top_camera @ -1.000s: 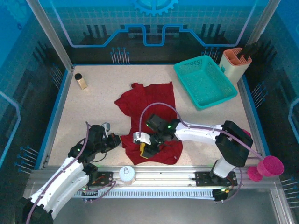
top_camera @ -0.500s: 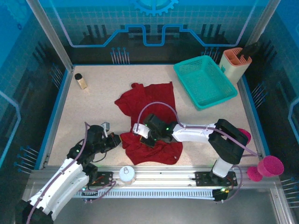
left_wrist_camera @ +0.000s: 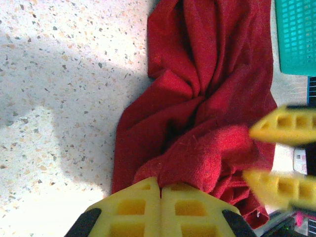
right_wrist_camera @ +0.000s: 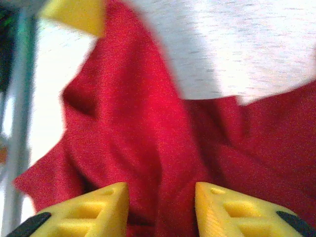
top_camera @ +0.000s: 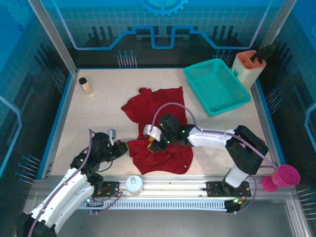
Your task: Fold the inside-out t-shirt
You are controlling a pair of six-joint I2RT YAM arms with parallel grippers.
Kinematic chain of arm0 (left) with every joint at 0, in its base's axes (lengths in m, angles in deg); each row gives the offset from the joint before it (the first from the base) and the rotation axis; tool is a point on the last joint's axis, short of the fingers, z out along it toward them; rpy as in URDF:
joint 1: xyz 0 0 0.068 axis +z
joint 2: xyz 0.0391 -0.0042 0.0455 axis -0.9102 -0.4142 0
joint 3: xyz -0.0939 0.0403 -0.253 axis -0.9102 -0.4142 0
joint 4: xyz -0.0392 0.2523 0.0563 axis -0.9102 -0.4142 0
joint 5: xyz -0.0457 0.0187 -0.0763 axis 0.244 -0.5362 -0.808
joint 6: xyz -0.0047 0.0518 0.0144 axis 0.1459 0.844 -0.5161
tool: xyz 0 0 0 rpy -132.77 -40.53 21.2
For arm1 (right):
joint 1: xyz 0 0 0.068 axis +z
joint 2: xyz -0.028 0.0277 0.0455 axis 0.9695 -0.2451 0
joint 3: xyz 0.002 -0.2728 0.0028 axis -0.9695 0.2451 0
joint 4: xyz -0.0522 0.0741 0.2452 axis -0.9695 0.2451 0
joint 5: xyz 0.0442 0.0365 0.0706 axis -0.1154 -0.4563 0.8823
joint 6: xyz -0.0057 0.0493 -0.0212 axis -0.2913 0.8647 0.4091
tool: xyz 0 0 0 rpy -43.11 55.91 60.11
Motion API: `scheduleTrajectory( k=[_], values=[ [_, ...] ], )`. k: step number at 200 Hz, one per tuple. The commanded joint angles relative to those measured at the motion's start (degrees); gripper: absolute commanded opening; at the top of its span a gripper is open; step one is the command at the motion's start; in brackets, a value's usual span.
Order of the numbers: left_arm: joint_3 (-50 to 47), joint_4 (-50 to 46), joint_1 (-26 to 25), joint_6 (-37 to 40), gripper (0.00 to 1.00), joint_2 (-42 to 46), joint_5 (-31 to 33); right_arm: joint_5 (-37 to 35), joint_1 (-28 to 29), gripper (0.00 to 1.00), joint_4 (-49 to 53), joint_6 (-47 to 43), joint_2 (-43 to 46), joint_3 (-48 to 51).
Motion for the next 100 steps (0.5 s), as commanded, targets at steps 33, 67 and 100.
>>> scheduleTrajectory(
  k=[33,67,100],
  values=[
    [0.0,1.53,0.45,-0.67,0.0,0.7,-1.7,-13.87,7.12,0.46,13.15,-10.14,-7.46,-7.54],
    [-0.09,1.07,0.46,-1.09,0.0,0.9,-1.79,-18.26,7.15,0.18,10.77,-8.81,-6.34,-6.12],
    [0.35,2.18,0.47,-0.52,0.0,0.97,-1.12,2.11,3.07,0.0,4.6,-9.63,1.6,-2.2]
  ],
)
